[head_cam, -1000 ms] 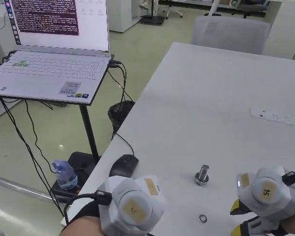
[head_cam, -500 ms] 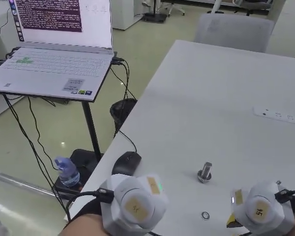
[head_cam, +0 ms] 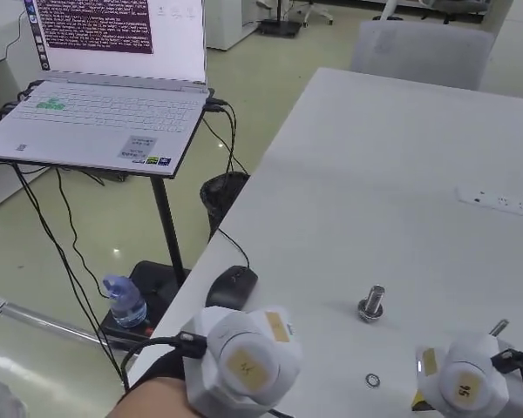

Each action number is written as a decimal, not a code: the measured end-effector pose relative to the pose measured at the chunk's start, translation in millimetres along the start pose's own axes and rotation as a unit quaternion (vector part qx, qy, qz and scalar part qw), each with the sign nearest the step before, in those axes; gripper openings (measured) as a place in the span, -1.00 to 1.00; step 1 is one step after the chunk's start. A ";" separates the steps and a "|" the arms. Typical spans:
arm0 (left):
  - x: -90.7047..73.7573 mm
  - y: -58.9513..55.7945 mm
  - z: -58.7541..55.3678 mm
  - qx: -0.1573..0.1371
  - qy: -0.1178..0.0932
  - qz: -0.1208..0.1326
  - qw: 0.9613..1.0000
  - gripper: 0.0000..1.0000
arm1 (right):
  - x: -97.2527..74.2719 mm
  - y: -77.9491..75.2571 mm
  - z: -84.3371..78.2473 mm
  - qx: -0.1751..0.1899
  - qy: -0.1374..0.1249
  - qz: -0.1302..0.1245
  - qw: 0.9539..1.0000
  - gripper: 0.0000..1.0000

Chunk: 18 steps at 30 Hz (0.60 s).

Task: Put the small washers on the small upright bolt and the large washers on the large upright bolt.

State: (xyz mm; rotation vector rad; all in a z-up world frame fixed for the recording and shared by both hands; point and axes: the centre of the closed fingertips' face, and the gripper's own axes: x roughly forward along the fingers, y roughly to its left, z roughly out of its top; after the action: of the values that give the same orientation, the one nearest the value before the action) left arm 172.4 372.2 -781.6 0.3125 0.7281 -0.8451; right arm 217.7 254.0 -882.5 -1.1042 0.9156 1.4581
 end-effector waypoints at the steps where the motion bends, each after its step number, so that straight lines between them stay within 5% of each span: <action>1: -0.1 0.1 -0.1 0.000 0.000 0.000 1.000 0.23 | -0.2 0.0 -0.3 0.004 0.001 0.000 1.000 -0.52; 18: -2.3 1.2 -3.0 -0.001 -0.002 0.000 1.000 0.22 | 0.1 2.2 2.4 -0.003 0.011 -0.003 1.000 -0.68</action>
State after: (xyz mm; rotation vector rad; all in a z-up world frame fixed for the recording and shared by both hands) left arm 171.0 375.9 -782.2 0.3084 0.7259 -0.8440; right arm 215.1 256.0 -881.9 -1.1302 0.9225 1.4467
